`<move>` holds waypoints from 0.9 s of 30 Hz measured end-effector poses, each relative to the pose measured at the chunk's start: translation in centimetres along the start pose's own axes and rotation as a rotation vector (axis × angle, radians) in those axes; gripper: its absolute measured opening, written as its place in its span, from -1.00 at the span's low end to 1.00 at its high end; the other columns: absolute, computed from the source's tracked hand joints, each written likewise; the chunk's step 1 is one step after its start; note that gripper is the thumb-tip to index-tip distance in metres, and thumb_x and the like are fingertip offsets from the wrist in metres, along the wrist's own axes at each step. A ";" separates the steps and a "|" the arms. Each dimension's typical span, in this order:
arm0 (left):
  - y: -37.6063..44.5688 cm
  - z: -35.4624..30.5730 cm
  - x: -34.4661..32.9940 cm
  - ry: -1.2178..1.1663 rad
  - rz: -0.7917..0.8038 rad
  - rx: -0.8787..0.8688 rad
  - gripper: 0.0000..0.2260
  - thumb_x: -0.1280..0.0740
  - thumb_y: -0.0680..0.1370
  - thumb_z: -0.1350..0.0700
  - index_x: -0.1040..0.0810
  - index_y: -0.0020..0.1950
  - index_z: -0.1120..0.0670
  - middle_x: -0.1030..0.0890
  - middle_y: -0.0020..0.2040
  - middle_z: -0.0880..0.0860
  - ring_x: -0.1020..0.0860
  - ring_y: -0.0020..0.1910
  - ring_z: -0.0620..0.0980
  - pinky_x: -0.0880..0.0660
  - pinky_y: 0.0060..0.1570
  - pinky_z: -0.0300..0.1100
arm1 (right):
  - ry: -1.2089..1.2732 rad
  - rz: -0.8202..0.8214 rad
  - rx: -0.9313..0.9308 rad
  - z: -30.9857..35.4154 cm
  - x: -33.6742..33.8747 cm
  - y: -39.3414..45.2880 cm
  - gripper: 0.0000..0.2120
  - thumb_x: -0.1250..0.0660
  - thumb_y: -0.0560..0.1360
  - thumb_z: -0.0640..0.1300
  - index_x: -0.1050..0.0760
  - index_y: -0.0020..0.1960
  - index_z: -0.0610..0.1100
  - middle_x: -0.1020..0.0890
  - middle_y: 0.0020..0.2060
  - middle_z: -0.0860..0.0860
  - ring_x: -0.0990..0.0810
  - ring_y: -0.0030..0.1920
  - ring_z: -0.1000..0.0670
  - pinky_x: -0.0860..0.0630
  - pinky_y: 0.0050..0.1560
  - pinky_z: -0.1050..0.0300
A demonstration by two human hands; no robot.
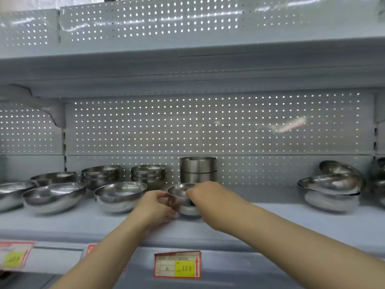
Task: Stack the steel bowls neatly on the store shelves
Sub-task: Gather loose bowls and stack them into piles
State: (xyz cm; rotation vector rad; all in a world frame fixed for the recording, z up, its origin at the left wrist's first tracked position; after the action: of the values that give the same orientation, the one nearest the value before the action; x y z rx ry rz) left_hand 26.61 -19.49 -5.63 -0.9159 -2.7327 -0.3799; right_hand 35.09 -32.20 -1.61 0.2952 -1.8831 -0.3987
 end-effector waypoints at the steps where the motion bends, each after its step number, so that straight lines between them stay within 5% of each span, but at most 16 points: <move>1: 0.1 0.2 0.0 -0.014 0.002 0.019 -0.68 -0.31 0.36 0.54 -0.55 0.03 0.25 -0.63 -0.21 0.19 -0.58 -0.23 0.09 -0.55 -0.07 -0.04 | -0.003 0.006 -0.002 0.3 -0.1 0.0 -0.73 -0.18 0.45 -0.43 -0.47 0.07 -0.21 -0.57 0.00 -0.16 -0.54 0.02 -0.20 -0.36 -0.17 0.06; 6: 0.2 0.5 0.0 -0.015 -0.006 0.043 -0.65 -0.34 0.34 0.53 -0.53 0.05 0.23 -0.63 -0.17 0.21 -0.58 -0.17 0.11 -0.53 0.05 0.03 | -0.026 0.003 -0.009 1.2 -0.1 0.1 -0.73 -0.17 0.43 -0.44 -0.46 0.06 -0.21 -0.57 0.02 -0.17 -0.53 0.03 -0.21 -0.31 -0.17 0.06; 10: 0.3 0.7 0.0 -0.035 0.010 0.032 -0.70 -0.33 0.33 0.54 -0.57 -0.08 0.21 -0.63 -0.28 0.13 -0.56 -0.27 0.07 -0.50 -0.12 -0.07 | -0.029 0.006 -0.023 1.6 -0.3 0.0 -0.74 -0.17 0.45 -0.43 -0.46 0.07 -0.22 -0.57 0.04 -0.17 -0.52 0.05 -0.21 -0.25 -0.18 0.09; 16: 0.7 1.0 0.1 0.002 -0.024 -0.025 -0.70 -0.34 0.32 0.52 -0.59 -0.16 0.14 -0.67 -0.24 0.05 -0.63 -0.14 0.09 -0.54 0.07 0.03 | 0.087 0.002 -0.125 0.5 -0.3 -0.5 -0.70 -0.16 0.49 -0.38 -0.47 0.16 -0.19 -0.52 0.07 -0.14 -0.47 0.08 -0.17 -0.36 -0.10 0.06; 21: -0.4 0.0 0.3 0.263 -0.333 -0.268 -0.48 -0.22 0.39 0.51 -0.44 0.33 0.23 -0.58 0.09 0.12 -0.55 0.09 0.08 -0.44 0.19 -0.08 | 0.187 -0.092 -0.260 -4.4 2.3 -3.6 -0.72 -0.22 0.51 -0.26 -0.48 0.20 -0.08 -0.48 0.13 -0.04 -0.47 0.14 -0.11 -0.42 0.05 0.07; 24: -2.8 -2.6 -1.2 0.290 -0.441 -0.552 -0.47 -0.21 0.37 0.55 -0.47 0.31 0.24 -0.56 0.10 0.09 -0.53 0.03 0.01 -0.41 0.13 -0.18 | 0.194 -0.123 -0.416 -9.6 4.3 -6.8 -0.67 -0.29 0.51 -0.16 -0.45 0.25 0.01 -0.48 0.21 0.04 -0.46 0.17 -0.02 -0.36 0.07 0.16; 27: -4.4 -5.8 -4.8 0.318 -0.326 -0.685 -0.48 -0.28 0.40 0.48 -0.47 0.32 0.13 -0.50 0.06 -0.09 -0.51 0.04 -0.11 -0.34 0.10 -0.32 | 0.189 -0.134 -0.600 -15.4 5.8 -10.2 -0.65 -0.35 0.48 -0.15 -0.47 0.25 0.03 -0.51 0.19 0.00 -0.45 0.01 0.04 -0.34 -0.03 0.21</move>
State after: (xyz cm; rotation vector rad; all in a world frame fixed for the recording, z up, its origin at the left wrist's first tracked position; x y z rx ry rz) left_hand 28.48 -27.34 -2.40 -0.4587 -2.4572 -1.4457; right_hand 47.75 -45.77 3.88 0.0490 -1.4825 -0.9651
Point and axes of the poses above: each hand's wrist, its own y-axis towards the middle knuckle, its own x-axis out of the back of the hand, z = x × y, the point moved 2 cm from there along y, towards the middle knuckle
